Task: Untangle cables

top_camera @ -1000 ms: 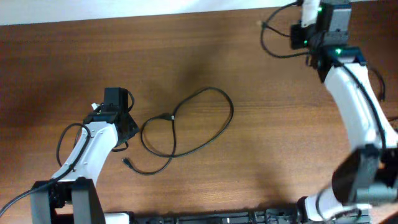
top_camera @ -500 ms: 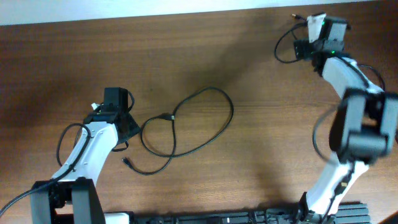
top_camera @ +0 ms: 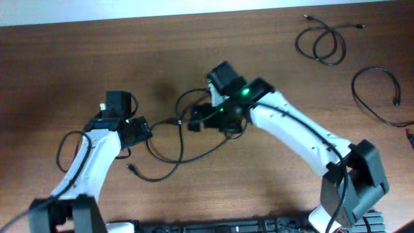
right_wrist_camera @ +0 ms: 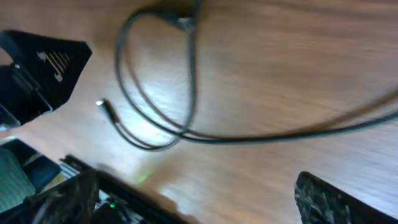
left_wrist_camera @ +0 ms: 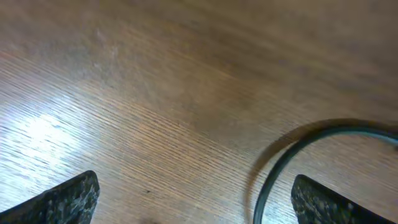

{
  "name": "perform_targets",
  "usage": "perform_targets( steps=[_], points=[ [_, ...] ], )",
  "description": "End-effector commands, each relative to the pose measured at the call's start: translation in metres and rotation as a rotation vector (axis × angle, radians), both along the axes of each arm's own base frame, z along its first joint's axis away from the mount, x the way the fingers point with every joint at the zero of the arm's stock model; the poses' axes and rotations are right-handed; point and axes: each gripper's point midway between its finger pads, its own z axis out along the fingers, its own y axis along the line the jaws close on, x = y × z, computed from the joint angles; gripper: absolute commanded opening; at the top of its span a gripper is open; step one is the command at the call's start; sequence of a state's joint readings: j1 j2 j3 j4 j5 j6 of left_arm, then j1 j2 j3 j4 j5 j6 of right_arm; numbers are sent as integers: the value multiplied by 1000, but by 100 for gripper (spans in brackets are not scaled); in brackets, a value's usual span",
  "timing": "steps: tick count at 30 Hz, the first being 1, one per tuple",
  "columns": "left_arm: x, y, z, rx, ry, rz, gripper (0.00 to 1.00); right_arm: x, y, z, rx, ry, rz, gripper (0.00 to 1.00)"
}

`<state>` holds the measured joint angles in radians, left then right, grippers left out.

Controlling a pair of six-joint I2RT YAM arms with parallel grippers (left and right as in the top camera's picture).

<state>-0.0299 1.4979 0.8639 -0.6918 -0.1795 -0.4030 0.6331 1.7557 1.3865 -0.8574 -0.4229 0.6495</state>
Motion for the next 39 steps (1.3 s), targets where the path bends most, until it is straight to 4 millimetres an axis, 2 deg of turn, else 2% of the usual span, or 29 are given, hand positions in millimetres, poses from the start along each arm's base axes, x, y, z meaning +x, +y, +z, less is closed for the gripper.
perform_targets(
  steps=[1,2,3,4,6,8,11,13,14,15,16,17,19,20,21,22,24,25,26,27,28,29,31,32,34,35,36,37,39],
  points=[
    [19,17,59,-10,-192,15,99,-37,26,-20,-117,155,-260,94],
    [16,25,72,-63,-243,67,99,-48,23,-31,-197,219,-439,78],
    [9,37,81,-108,-273,154,99,-55,28,-41,-234,246,-540,77],
    [-2,54,89,-133,-295,231,99,-62,32,-54,-269,255,-561,78],
    [-19,68,92,-174,-288,305,99,-68,33,-85,-338,314,-622,78],
    [-21,59,90,-218,-270,298,99,-54,58,-102,-262,290,-608,78],
    [-25,58,87,-220,-252,301,99,-68,69,-118,-276,335,-600,79],
    [-26,58,87,-222,-246,302,99,-79,72,-137,-305,395,-604,78],
    [-27,58,87,-222,-246,302,99,-82,73,-144,-314,418,-603,67],
    [-27,58,87,-222,-246,302,99,-83,73,-147,-315,430,-601,13],
    [-26,58,87,-222,-246,302,99,-81,72,-147,-316,429,-605,4],
    [-26,58,87,-222,-246,302,99,-77,65,-148,-332,425,-616,4],
    [-27,58,87,-222,-246,302,99,-59,32,-152,-412,380,-651,4],
    [-26,58,87,-222,-246,302,99,-29,-7,-156,-499,249,-652,4],
    [-27,58,87,-222,-246,302,99,-10,-24,-155,-521,192,-636,4],
    [-26,58,87,-222,-246,302,99,18,-46,-151,-523,153,-607,4],
    [-27,58,87,-222,-246,302,99,53,-77,-145,-525,102,-562,4],
    [-27,58,87,-222,-246,302,99,91,-106,-135,-511,26,-496,4],
    [-27,58,87,-221,-246,302,99,112,-119,-128,-497,-32,-441,4],
    [-26,58,87,-222,-246,302,99,153,-139,-117,-464,-167,-346,4],
    [-26,58,87,-222,-246,302,99,182,-155,-108,-459,-291,-253,4],
    [-27,58,87,-222,-246,302,99,209,-185,-100,-504,-408,-195,4],
    [-27,58,87,-222,-246,302,99,243,-252,-86,-642,-536,-190,4],
    [-26,58,87,-222,-246,302,99,255,-277,-79,-674,-589,-154,4],
    [-26,58,87,-222,-246,302,99,261,-292,-75,-717,-632,-58,4],
    [-26,58,87,-222,-246,302,99,269,-315,-62,-849,-669,-128,4],
    [-27,58,87,-222,-246,302,99,282,-342,-36,-1008,-745,-243,4],
    [-27,58,87,-222,-246,302,99,293,-349,-22,-1025,-811,-255,4],
    [-26,58,87,-222,-246,302,99,300,-336,-25,-909,-837,-268,4]
  ],
)
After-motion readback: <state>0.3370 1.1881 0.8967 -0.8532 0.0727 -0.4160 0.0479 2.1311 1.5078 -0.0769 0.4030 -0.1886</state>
